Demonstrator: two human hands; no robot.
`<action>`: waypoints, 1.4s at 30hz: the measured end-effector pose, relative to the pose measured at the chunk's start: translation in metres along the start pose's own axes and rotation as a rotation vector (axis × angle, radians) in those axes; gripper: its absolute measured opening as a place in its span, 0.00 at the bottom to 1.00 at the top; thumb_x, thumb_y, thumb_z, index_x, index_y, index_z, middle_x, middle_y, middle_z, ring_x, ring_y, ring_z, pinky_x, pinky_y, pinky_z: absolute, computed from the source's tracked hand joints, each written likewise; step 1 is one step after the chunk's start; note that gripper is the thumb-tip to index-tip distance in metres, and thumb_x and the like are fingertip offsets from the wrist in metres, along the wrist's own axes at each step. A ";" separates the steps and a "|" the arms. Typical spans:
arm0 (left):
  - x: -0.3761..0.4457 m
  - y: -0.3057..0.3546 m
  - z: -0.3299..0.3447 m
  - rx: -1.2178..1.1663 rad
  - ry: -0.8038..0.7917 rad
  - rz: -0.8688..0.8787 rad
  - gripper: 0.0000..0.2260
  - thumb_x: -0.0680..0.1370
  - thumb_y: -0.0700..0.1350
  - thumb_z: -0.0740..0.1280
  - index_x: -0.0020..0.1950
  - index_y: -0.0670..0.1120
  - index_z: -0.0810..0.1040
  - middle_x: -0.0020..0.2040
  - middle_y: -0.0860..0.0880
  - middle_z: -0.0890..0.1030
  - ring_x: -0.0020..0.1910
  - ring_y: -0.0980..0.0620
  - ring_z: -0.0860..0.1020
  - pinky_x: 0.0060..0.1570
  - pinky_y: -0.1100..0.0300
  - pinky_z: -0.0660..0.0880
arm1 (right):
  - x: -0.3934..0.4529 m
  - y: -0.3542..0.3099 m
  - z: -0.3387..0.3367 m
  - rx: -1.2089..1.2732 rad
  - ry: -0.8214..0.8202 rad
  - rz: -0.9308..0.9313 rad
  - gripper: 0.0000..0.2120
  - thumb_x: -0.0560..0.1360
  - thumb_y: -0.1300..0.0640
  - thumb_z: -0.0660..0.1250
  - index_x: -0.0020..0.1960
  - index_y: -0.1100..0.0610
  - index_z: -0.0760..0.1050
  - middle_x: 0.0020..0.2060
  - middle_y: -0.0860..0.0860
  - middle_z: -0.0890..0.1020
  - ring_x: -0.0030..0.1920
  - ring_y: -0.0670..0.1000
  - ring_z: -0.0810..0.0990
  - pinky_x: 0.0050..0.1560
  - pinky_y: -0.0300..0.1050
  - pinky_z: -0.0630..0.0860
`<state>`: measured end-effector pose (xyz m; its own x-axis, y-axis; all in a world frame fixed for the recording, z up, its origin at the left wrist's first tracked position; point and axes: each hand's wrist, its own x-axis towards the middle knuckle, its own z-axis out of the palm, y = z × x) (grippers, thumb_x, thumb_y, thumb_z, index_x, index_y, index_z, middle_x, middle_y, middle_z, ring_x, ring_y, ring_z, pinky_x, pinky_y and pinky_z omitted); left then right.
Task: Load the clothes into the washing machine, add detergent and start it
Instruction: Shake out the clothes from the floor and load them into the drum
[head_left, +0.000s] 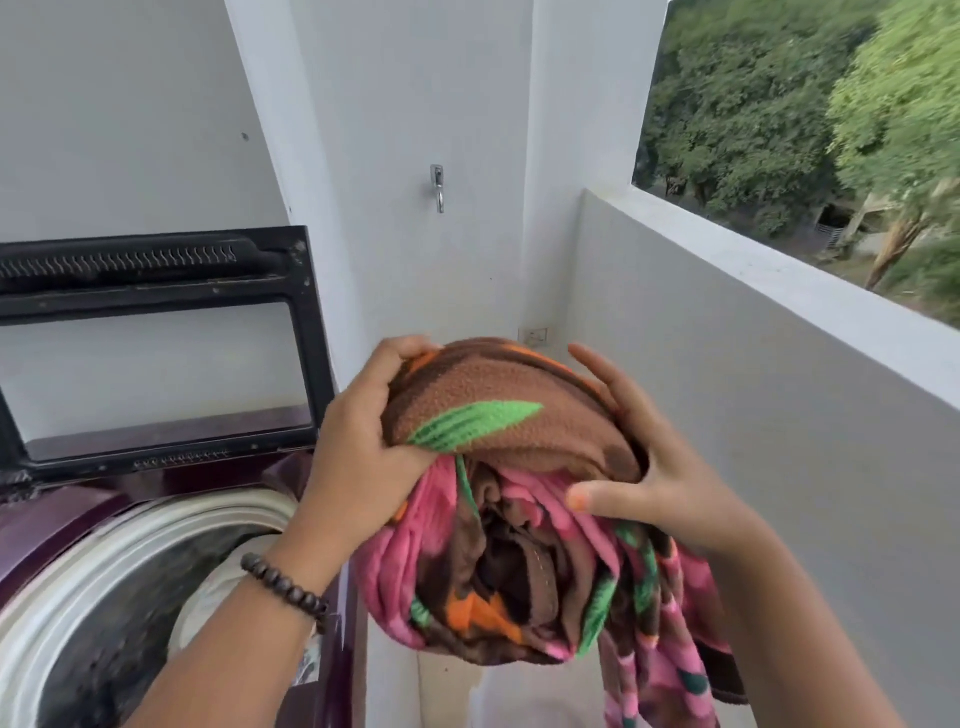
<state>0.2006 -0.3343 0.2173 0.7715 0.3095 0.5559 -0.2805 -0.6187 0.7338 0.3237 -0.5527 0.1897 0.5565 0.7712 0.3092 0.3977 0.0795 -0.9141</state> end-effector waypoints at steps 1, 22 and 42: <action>0.002 0.000 0.001 -0.041 0.048 0.000 0.24 0.68 0.34 0.73 0.59 0.53 0.73 0.51 0.60 0.80 0.50 0.61 0.80 0.50 0.66 0.76 | -0.005 0.006 -0.006 0.050 -0.012 0.031 0.52 0.61 0.46 0.81 0.77 0.43 0.55 0.72 0.40 0.69 0.72 0.46 0.69 0.69 0.43 0.68; -0.051 -0.043 0.040 -0.399 0.010 -0.452 0.45 0.55 0.64 0.80 0.68 0.62 0.62 0.63 0.63 0.76 0.65 0.62 0.74 0.67 0.53 0.71 | -0.005 0.056 -0.019 0.176 0.574 0.003 0.35 0.55 0.54 0.78 0.62 0.48 0.75 0.57 0.48 0.83 0.59 0.51 0.81 0.60 0.47 0.77; -0.015 -0.042 0.038 -0.113 0.083 -0.011 0.25 0.65 0.49 0.73 0.60 0.52 0.74 0.56 0.50 0.80 0.57 0.52 0.79 0.57 0.59 0.75 | -0.013 0.035 -0.030 -0.296 -0.022 0.087 0.57 0.59 0.40 0.80 0.78 0.43 0.51 0.73 0.39 0.65 0.74 0.42 0.64 0.73 0.46 0.64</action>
<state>0.2225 -0.3397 0.1632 0.7262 0.3774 0.5747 -0.3386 -0.5312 0.7767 0.3520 -0.5793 0.1615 0.5831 0.7809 0.2241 0.5463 -0.1728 -0.8196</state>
